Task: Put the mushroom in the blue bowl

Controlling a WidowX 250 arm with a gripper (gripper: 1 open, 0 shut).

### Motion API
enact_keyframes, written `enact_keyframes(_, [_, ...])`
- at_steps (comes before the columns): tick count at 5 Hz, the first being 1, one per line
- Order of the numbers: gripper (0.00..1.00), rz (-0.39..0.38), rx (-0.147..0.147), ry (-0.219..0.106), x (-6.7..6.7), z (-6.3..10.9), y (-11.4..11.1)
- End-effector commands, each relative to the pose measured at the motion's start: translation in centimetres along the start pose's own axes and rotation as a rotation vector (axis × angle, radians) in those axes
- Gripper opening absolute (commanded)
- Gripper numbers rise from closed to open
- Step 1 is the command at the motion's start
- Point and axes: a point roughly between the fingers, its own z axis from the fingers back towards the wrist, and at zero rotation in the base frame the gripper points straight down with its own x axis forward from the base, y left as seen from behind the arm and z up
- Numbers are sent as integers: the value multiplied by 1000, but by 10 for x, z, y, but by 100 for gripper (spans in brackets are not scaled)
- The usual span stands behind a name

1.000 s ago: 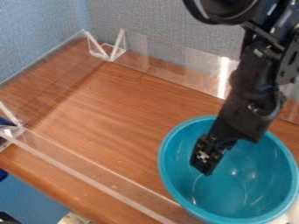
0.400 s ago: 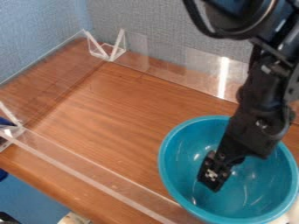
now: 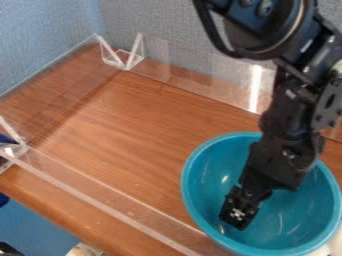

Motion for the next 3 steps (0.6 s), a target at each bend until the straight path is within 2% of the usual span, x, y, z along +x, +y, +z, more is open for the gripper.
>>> enact_keyframes(1, [100, 55, 28, -17, -9, 6, 4])
enact_keyframes(3, [100, 80, 29, -20, 0, 12, 4])
